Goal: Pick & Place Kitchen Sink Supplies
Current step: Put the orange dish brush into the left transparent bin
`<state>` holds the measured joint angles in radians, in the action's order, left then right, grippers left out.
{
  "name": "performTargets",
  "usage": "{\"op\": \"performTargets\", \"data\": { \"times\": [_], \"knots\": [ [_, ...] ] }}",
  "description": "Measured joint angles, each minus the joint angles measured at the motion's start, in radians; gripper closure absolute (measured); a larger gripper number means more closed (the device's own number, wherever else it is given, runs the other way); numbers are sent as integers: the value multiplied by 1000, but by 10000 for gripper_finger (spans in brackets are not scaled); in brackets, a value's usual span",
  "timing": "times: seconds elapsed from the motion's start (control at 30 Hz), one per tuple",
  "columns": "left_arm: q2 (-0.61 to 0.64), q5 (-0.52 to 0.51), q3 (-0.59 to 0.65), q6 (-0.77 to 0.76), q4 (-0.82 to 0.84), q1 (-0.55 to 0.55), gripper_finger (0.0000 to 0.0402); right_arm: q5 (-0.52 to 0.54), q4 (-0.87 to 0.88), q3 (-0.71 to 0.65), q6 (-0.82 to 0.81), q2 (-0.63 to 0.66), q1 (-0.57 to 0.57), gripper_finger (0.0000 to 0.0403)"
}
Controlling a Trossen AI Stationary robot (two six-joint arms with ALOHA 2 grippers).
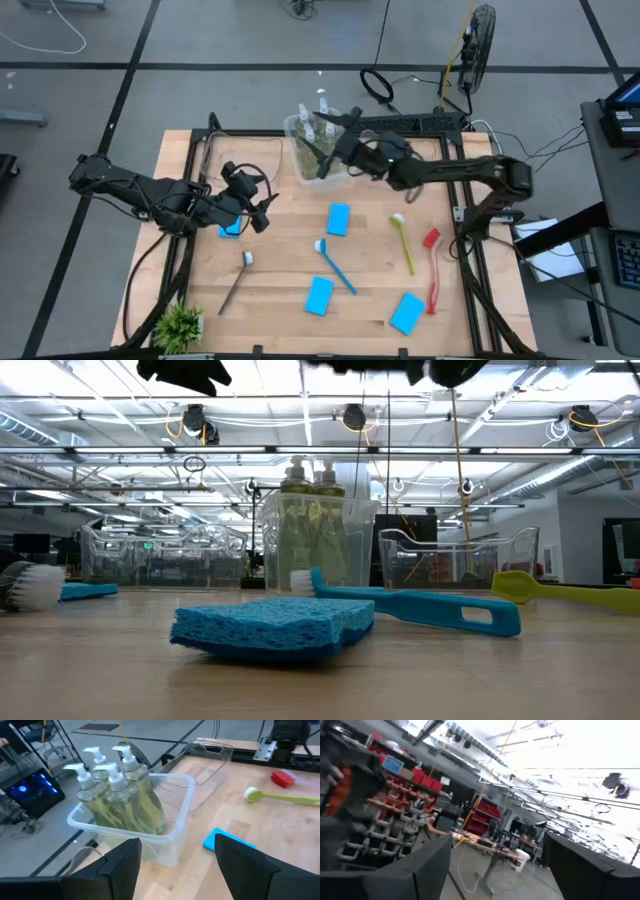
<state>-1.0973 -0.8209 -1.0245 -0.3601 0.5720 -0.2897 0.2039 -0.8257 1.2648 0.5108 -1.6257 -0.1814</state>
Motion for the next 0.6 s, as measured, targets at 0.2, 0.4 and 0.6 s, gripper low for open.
{"op": "performTargets", "data": {
  "times": [0.2,0.4,0.6],
  "knots": [
    [0,17,0,-2,0,-6,133,83,334,0,1,204,98,103],
    [0,18,0,-14,0,-22,140,141,683,0,-85,382,201,103],
    [0,38,0,-38,0,-27,152,140,962,0,-226,512,284,103]
  ]
}}
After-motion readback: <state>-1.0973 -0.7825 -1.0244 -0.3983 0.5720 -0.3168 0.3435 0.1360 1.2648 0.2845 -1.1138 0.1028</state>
